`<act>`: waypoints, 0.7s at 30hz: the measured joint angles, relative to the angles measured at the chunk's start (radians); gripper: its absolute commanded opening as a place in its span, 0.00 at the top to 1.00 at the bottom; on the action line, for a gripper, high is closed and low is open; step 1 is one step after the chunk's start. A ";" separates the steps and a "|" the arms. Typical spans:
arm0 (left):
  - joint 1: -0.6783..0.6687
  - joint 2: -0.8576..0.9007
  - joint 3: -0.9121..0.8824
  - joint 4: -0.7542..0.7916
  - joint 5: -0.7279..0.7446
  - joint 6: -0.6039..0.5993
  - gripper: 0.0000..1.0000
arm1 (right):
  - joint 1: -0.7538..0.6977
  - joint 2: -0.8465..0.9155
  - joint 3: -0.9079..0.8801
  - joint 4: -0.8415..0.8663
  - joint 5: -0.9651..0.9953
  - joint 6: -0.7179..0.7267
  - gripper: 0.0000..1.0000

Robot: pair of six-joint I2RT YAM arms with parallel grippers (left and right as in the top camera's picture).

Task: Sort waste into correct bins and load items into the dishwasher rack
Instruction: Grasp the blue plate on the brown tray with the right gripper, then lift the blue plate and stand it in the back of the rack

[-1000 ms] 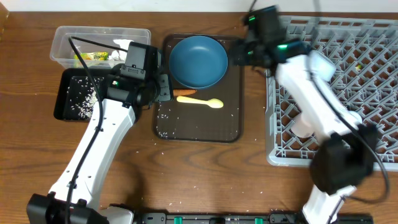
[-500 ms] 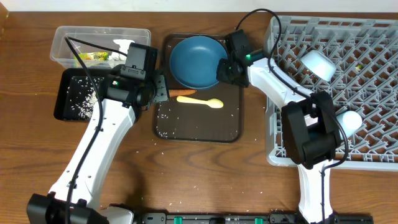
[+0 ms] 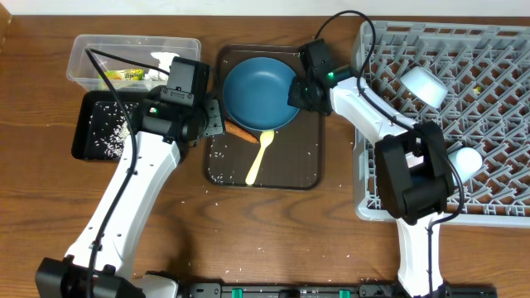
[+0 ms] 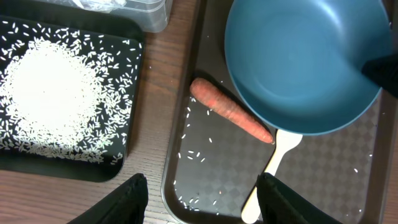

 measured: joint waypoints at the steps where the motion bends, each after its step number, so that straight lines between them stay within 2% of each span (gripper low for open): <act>1: 0.000 0.000 0.000 0.000 0.000 0.000 0.41 | -0.003 -0.002 0.000 0.002 0.000 -0.006 0.99; 2: 0.000 0.000 0.000 0.000 0.000 0.000 0.41 | -0.008 -0.005 0.000 0.003 -0.001 -0.014 0.99; 3: 0.000 0.000 0.000 0.000 0.000 0.000 0.24 | -0.013 -0.013 0.000 0.003 0.000 -0.023 0.99; 5: 0.000 0.000 0.000 0.000 0.000 0.001 0.17 | -0.026 -0.046 -0.001 -0.004 0.008 -0.043 0.99; 9: 0.000 0.000 0.000 0.000 -0.001 -0.003 0.14 | -0.058 -0.204 -0.006 -0.060 0.109 -0.080 0.99; 13: 0.000 0.000 0.000 0.000 -0.001 -0.003 0.12 | -0.101 -0.430 -0.005 -0.101 0.340 -0.130 0.99; 17: 0.000 0.000 0.000 0.000 -0.001 -0.003 0.10 | -0.141 -0.603 0.005 -0.107 0.688 -0.193 0.99; 21: 0.000 0.000 0.000 0.000 -0.001 -0.003 0.08 | -0.187 -0.658 0.008 -0.079 1.027 -0.284 0.99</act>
